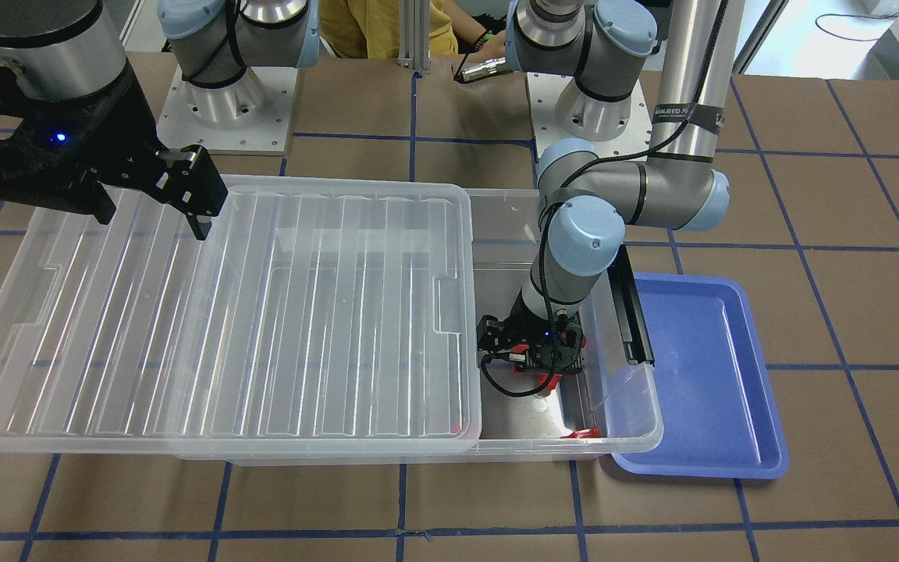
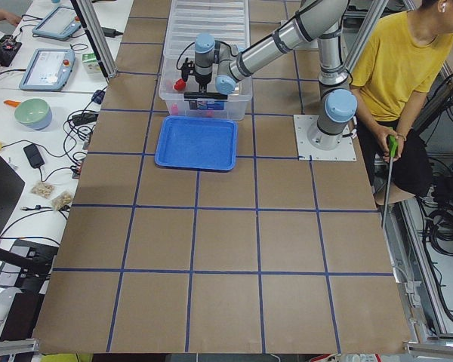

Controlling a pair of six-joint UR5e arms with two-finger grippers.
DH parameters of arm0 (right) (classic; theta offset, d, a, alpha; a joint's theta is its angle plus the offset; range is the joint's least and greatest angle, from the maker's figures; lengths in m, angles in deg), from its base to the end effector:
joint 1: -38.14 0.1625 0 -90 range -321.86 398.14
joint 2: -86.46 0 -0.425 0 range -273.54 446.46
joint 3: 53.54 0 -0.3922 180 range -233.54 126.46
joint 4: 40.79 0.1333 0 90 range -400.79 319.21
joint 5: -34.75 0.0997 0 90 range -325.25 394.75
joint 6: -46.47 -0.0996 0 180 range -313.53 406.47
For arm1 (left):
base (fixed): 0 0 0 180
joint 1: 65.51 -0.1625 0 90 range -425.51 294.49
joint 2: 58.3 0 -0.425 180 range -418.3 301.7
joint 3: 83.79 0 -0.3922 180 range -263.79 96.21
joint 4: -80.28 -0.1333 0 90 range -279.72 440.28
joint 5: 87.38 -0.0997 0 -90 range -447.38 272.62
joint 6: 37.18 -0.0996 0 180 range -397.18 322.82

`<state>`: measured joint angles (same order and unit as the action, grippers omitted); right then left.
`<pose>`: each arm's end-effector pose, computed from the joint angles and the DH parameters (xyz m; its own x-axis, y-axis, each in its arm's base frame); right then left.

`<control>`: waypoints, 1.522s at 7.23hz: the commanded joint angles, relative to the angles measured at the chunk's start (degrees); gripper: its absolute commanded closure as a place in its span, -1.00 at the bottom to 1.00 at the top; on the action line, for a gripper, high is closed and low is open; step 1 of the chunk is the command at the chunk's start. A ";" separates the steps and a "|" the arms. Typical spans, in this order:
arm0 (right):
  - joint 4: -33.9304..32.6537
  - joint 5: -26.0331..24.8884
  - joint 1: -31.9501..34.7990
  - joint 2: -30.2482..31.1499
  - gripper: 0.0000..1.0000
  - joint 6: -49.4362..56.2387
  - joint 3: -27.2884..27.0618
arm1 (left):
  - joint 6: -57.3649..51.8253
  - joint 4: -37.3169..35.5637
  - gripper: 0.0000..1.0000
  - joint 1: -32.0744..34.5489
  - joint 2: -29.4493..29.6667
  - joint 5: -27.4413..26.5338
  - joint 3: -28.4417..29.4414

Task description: Place red block in blue tray from box

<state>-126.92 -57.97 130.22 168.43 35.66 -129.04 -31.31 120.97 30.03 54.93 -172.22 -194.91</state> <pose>0.1486 -0.5482 0.5327 -0.9874 0.1537 0.0381 0.1516 0.9870 -0.0534 -0.1953 -0.5397 0.1887 -0.9952 0.0019 0.0980 -0.0056 0.9970 -0.0768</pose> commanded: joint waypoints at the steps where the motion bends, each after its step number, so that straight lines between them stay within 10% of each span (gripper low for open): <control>1: 0.00 0.09 0.03 0.03 -1.00 0.00 0.00 | -0.25 0.09 -0.86 0.00 0.59 -0.05 -0.15; 2: 0.00 0.09 -0.06 0.11 -1.00 0.00 0.09 | -0.16 0.09 -0.79 0.00 0.85 -0.14 -0.06; 4: 0.00 0.09 0.03 0.03 -1.00 0.00 0.09 | -0.16 0.09 0.63 0.00 0.15 -0.14 0.03; 5: 0.00 0.09 0.03 -0.06 -1.00 0.09 0.09 | -0.16 0.09 1.00 0.00 -0.20 -0.32 0.03; 8: 0.00 0.09 -0.06 0.03 -1.00 0.09 0.09 | 0.36 2.09 1.00 0.08 -2.91 -0.93 0.55; 11: 0.00 0.09 0.03 -0.06 -1.00 0.09 0.09 | 0.54 26.25 1.00 -0.88 -12.92 -3.74 10.78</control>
<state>-126.93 -57.88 130.23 168.43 35.75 -128.95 -30.92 135.40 29.49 45.90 -174.89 -189.74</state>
